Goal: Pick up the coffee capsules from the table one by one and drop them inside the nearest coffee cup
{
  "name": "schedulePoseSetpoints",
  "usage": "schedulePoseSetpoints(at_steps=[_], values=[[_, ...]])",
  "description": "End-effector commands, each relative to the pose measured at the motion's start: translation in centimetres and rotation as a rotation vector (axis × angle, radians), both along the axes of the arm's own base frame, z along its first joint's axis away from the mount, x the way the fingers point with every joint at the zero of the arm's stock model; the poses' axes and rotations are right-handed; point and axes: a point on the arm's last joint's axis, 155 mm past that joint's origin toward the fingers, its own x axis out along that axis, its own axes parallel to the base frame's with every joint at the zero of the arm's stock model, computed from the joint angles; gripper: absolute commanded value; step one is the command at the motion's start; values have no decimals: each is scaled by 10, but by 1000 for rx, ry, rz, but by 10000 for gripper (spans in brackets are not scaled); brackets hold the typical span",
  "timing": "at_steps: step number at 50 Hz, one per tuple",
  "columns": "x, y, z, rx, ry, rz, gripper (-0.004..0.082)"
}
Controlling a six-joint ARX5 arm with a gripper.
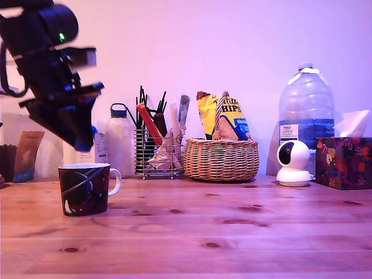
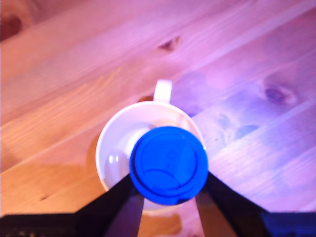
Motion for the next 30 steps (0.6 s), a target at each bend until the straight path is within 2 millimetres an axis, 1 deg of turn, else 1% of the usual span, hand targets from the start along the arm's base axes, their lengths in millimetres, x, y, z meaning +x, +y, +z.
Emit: schedulePoseSetpoints(at_steps=[1,11,30], values=[[2,1,-7,2,21,9,245],[-2,3,-26,18,78,11,245],[-3,4,-28,20,85,13,246]])
